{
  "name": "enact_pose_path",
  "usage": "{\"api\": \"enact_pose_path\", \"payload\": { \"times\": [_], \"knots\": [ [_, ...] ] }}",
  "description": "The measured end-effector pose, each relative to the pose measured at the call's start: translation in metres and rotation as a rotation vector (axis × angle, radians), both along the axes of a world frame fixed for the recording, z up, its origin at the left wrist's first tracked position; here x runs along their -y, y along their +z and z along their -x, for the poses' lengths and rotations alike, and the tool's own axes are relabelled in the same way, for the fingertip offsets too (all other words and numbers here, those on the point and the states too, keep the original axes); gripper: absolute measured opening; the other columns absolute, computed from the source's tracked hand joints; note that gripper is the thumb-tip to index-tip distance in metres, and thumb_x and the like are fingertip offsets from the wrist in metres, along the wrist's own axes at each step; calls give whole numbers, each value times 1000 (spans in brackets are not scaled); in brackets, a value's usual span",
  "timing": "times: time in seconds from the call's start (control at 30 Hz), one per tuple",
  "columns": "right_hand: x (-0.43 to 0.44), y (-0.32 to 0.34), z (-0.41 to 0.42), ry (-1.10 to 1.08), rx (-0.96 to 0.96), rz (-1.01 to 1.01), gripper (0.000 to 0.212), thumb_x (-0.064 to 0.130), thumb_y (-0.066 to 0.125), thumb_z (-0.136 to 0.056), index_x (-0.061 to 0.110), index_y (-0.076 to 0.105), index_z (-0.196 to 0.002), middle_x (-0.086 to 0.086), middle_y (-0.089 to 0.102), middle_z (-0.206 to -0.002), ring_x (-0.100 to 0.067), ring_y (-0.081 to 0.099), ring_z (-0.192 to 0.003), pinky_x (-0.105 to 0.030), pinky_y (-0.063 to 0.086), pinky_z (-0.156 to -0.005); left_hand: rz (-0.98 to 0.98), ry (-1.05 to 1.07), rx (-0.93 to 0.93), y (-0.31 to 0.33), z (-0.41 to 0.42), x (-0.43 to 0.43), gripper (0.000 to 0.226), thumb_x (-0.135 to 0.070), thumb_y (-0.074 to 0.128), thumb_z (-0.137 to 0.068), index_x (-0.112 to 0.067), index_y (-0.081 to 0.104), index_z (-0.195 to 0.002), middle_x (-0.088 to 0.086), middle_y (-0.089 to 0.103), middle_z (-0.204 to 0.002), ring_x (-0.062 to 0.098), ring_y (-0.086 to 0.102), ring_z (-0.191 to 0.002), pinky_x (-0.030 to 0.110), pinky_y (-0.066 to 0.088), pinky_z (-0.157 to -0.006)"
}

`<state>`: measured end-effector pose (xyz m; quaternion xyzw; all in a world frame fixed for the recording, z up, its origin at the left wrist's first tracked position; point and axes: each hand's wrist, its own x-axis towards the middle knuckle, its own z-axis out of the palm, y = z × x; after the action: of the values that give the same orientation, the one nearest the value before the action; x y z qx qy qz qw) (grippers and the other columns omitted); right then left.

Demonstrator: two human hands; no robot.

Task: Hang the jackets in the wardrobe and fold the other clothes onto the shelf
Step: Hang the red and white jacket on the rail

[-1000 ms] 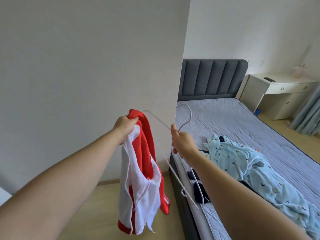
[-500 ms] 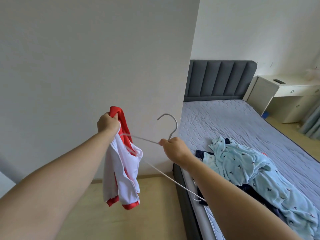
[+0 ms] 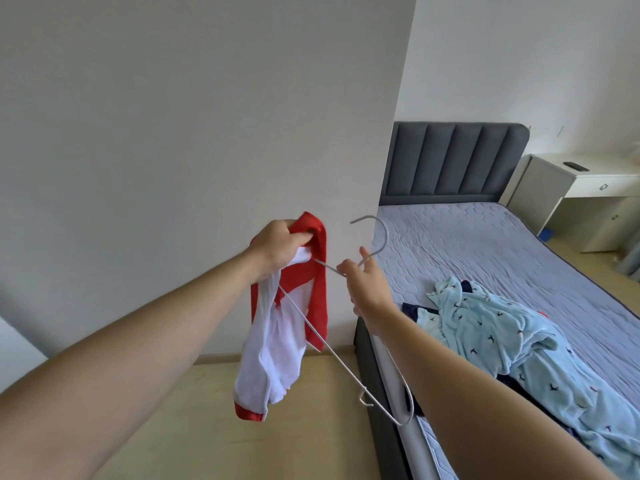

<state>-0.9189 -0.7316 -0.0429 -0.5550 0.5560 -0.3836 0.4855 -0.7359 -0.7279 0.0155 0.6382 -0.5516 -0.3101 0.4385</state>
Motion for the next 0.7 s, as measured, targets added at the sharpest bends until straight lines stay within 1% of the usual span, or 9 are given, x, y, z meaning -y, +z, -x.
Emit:
{"api": "enact_pose_path", "payload": {
  "times": [0.03, 0.1, 0.17, 0.2, 0.27, 0.37, 0.53, 0.63, 0.7],
  "knots": [
    [0, 1, 1, -3, 66, -25, 70, 40, 52, -84, 35, 36, -151, 9, 53, -88, -12, 49, -65, -23, 35, -45, 5, -41, -38, 4, 6, -4, 14, -15, 63, -94, -13, 77, -91, -3, 77, -82, 5, 69, -75, 19, 52, -72],
    [0, 2, 1, 31, 187, -33, 53, 44, 51, -88, 38, 50, -141, 21, 45, -79, -3, 45, -55, -21, 33, -43, 15, -105, -34, 9, 18, -8, 14, -14, 63, -95, -12, 78, -95, 2, 78, -93, 11, 72, -89, 25, 55, -84],
    [-2, 7, -2, 50, 296, -27, 36, 67, 51, -85, 40, 69, -102, 20, 46, -64, 0, 43, -48, -19, 32, -42, 6, -197, -14, 15, 29, -12, 15, -15, 63, -95, -10, 77, -98, 10, 77, -103, 24, 71, -105, 37, 52, -100],
    [-2, 8, -3, 29, 315, -43, 50, 81, 49, -78, 34, 66, -80, 15, 43, -55, -3, 39, -42, -20, 28, -41, -5, -243, -4, 17, 33, -13, 15, -14, 63, -96, -9, 77, -99, 12, 76, -104, 27, 70, -108, 41, 51, -103],
    [-3, 12, -4, -36, 304, -102, 71, 94, 45, -64, 23, 49, -66, 8, 34, -48, -9, 30, -37, -21, 23, -41, -23, -288, 20, 19, 38, -13, 14, -12, 62, -95, -8, 76, -99, 13, 76, -103, 27, 70, -106, 44, 51, -103],
    [-2, 11, -1, -62, 287, -106, 72, 94, 44, -66, 22, 46, -66, 7, 29, -49, -11, 26, -39, -22, 20, -43, -44, -312, 58, 19, 39, -14, 10, -7, 67, -87, -8, 74, -96, 7, 75, -89, 17, 69, -84, 43, 53, -97],
    [0, 9, 8, -43, 277, -100, 53, 69, 44, -84, 18, 44, -69, 7, 27, -47, -10, 25, -40, -21, 21, -45, 93, -365, 580, 10, 45, -14, 44, -43, 79, -79, -33, 62, -118, -9, 73, -104, 14, 67, -93, 30, 53, -85],
    [1, 10, 13, -80, 330, -124, 56, 69, 48, -87, 15, 52, -73, 4, 31, -47, -12, 29, -39, -22, 24, -43, 122, -408, 638, 3, 51, -7, 47, -50, 75, -83, -37, 52, -123, -9, 69, -97, 18, 68, -89, 31, 52, -78],
    [2, 10, 17, -102, 355, -120, 50, 63, 53, -86, 14, 53, -79, 5, 34, -45, -12, 32, -38, -22, 27, -43, 133, -437, 652, -1, 54, -1, 48, -51, 71, -87, -39, 47, -127, -8, 68, -97, 19, 67, -88, 32, 52, -77]
  ]
}}
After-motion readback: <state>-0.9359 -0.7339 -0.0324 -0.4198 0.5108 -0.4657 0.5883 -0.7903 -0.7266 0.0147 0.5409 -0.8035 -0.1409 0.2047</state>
